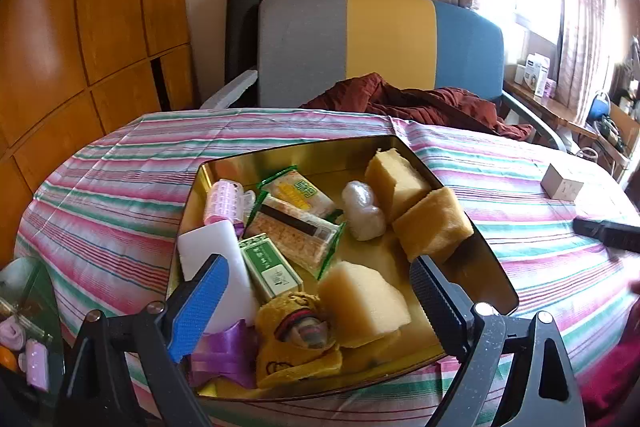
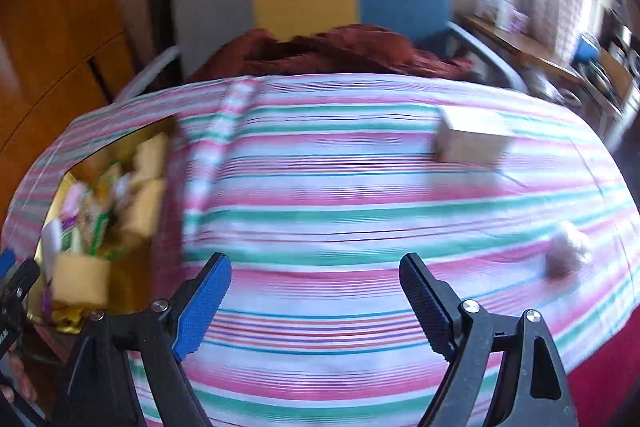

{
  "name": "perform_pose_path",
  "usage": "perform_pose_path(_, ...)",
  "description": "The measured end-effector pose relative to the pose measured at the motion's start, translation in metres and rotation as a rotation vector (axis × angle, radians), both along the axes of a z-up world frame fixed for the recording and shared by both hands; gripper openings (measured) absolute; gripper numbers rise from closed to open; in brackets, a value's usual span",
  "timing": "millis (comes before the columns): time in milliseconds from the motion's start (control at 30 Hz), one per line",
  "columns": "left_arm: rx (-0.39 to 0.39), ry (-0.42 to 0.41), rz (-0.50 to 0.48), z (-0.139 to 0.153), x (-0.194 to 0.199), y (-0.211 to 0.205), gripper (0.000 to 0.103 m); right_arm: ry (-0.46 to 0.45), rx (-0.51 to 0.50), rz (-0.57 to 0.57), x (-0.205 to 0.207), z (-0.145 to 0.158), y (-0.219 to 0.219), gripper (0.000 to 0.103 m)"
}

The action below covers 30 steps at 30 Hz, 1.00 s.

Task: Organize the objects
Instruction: 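Grasp the plastic-wrapped ball with the right tool while the left tool grasps the white carton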

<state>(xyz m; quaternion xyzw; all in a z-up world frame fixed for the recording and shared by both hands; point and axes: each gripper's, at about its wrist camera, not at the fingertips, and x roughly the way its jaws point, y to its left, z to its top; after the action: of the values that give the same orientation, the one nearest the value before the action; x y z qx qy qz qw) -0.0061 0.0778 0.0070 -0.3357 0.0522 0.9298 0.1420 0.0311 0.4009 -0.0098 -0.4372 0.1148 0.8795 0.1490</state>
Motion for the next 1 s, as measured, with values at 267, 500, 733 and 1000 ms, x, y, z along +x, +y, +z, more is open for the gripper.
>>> perform_pose_path(267, 0.006, 0.011, -0.047, 0.005, 0.001, 0.014, 0.094, -0.123, -0.026, -0.323, 0.031, 0.005, 0.138, 0.088)
perform_pose_path(500, -0.004, 0.017, -0.081, 0.01, -0.001, 0.029, 0.094, -0.239, -0.15, -0.521, 0.048, -0.029, 0.223, 0.088)
perform_pose_path(733, -0.028, 0.04, -0.136, 0.02, -0.003, 0.052, 0.094, -0.256, -0.23, -0.544, 0.04, -0.053, 0.24, 0.084)
perform_pose_path(1000, -0.05, 0.072, -0.266, 0.037, -0.01, 0.098, 0.094, -0.198, -0.242, -0.459, 0.036, -0.05, 0.227, 0.063)
